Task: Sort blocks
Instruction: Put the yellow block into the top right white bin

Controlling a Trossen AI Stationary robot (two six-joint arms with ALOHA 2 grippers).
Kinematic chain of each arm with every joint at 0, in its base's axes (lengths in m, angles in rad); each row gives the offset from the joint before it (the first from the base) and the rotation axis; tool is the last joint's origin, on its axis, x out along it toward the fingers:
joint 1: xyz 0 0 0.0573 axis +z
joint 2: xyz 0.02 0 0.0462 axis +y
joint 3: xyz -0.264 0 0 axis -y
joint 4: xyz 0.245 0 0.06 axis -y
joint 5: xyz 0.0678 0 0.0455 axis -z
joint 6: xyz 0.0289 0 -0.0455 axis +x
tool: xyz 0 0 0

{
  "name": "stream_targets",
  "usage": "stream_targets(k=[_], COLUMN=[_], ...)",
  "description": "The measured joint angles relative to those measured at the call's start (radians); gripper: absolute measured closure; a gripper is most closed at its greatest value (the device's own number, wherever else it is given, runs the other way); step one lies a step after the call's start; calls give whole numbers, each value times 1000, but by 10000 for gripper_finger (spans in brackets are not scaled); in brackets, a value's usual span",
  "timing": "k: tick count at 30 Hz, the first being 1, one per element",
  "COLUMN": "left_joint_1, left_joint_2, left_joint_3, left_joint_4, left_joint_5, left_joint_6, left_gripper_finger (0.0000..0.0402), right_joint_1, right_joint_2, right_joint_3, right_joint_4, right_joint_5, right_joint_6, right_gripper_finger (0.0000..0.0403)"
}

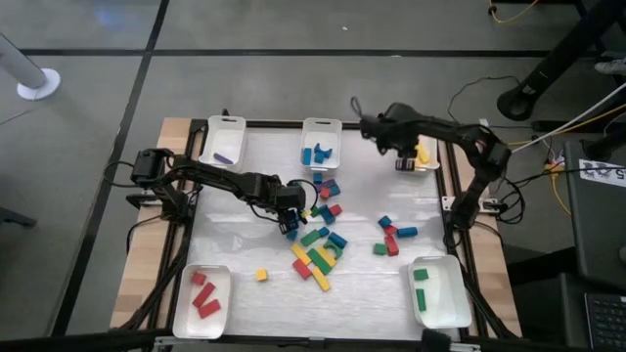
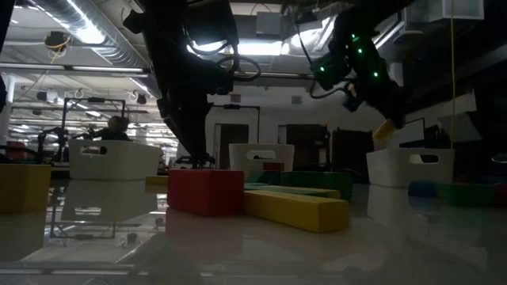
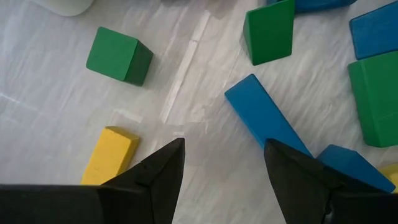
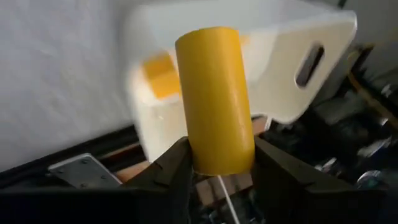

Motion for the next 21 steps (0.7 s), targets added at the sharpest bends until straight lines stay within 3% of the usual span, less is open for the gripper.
stream_targets(k=[10,21], left_joint_1=[-7,-22], left_joint_2=[0,0], left_joint_3=[0,0], left_joint_4=[-2,-3], left_joint_5=[0,0], left_joint_6=[-20,-26], left_gripper_finger=[192,192], right_joint_1=[-217,-293], right_joint_2=[0,0], right_joint_3=[0,0], right_joint_4=[3,69], right_joint_5=[-48,-208], right_joint_6=[55,88], right_gripper_finger=[255,254])
